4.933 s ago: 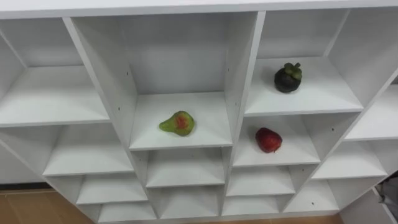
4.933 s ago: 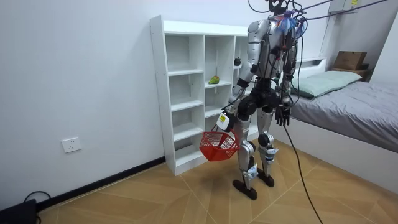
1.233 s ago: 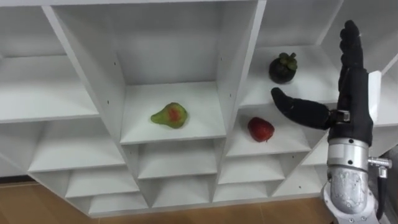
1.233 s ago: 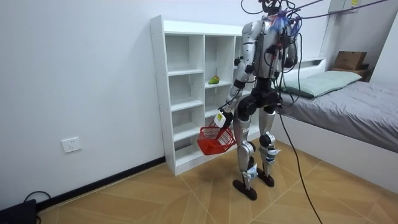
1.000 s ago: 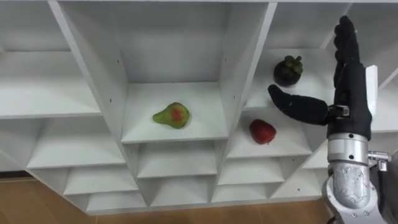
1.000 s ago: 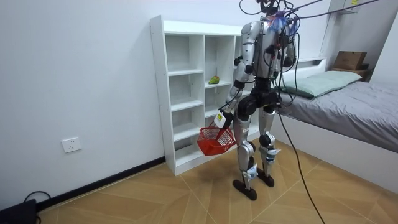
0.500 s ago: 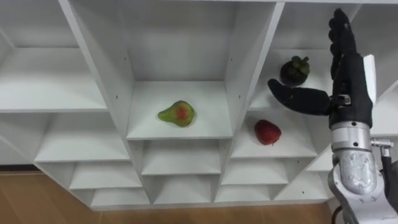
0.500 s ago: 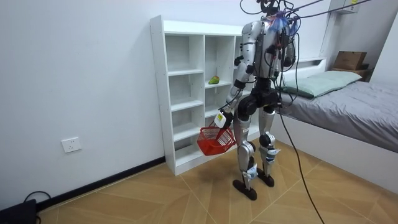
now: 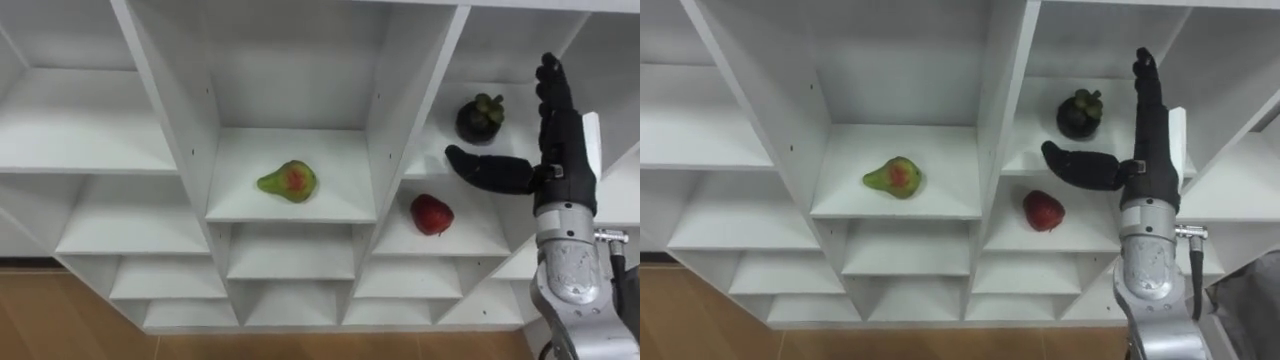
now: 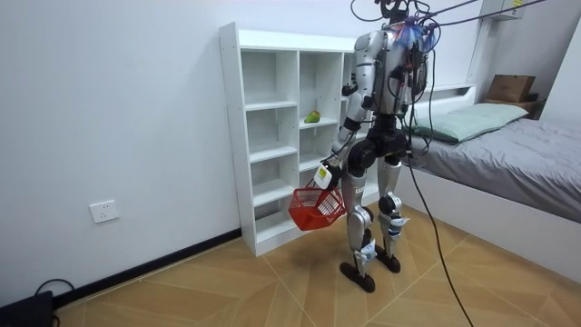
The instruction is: Collect fruits from the closet
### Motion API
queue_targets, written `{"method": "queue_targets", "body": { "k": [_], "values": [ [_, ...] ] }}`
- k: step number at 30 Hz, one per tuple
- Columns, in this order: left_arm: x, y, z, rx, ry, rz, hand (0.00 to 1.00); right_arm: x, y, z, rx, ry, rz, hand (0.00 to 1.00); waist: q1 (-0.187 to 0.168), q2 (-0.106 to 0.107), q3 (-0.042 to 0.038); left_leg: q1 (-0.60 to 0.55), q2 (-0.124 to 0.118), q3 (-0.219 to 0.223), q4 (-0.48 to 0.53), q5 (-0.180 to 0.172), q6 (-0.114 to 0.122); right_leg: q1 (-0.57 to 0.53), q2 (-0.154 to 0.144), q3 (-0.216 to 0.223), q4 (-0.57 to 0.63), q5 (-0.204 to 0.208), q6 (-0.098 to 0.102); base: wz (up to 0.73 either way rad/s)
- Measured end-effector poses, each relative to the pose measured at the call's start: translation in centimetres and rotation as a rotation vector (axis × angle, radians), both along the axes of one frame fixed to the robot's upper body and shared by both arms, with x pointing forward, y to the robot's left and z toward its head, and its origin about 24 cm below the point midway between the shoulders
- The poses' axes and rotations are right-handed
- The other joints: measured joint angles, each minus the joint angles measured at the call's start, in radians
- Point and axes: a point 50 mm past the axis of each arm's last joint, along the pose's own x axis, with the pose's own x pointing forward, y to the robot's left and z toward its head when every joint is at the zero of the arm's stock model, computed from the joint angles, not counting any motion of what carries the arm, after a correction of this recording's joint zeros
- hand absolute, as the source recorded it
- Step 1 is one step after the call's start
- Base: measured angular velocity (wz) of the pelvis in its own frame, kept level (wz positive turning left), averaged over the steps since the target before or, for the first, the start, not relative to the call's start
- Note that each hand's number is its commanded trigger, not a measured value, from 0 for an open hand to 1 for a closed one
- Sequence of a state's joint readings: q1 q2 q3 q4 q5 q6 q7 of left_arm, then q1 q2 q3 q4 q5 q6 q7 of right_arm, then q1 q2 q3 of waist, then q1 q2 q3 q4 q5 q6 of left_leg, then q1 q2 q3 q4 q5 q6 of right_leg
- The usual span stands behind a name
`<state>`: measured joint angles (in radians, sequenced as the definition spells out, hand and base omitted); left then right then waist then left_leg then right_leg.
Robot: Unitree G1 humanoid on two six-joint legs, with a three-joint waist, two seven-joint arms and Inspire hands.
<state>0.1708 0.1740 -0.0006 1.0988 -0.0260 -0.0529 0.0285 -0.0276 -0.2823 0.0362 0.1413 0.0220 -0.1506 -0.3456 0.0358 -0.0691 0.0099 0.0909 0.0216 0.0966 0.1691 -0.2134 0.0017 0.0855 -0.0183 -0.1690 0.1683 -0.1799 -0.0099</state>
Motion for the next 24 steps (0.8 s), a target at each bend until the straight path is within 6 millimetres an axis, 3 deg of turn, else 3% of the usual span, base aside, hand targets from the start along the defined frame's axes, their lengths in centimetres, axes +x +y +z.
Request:
{"method": "queue_targets", "body": {
  "k": [7,12,18,24],
  "values": [
    [0.0,0.0,0.0,0.01,0.02,-0.014,1.0,0.4,-0.4,0.1,0.001,0.015,-0.02,0.0,0.001,-0.001,-0.0007,0.0,0.0,-0.018,0.001,0.001,-0.001,0.009,-0.001,-0.024,0.0,0.0,0.0,0.08],
    [0.4,0.1,0.2,0.022,0.013,-0.045,1.0,2.3,-0.3,1.3,0.018,0.001,0.004,0.0,-0.002,-0.002,-0.0014,0.001,-0.002,-0.02,0.002,0.004,0.0,0.014,-0.003,-0.028,0.0,0.0,0.0,0.02],
    [0.3,0.1,0.3,0.021,0.017,-0.058,1.0,3.2,0.0,2.0,0.017,-0.002,0.016,0.0,0.001,-0.008,-0.0057,0.005,-0.004,-0.028,0.002,0.006,0.001,0.021,-0.005,-0.034,0.0,0.0,0.0,0.04],
    [0.3,0.1,0.4,0.005,0.014,-0.061,1.0,3.9,-0.4,1.5,-0.004,0.052,0.054,0.0,-0.002,-0.006,-0.0048,0.007,-0.01,-0.043,0.001,0.008,0.004,0.031,-0.009,-0.041,-0.001,0.0,0.0,0.07]
  ]
}}
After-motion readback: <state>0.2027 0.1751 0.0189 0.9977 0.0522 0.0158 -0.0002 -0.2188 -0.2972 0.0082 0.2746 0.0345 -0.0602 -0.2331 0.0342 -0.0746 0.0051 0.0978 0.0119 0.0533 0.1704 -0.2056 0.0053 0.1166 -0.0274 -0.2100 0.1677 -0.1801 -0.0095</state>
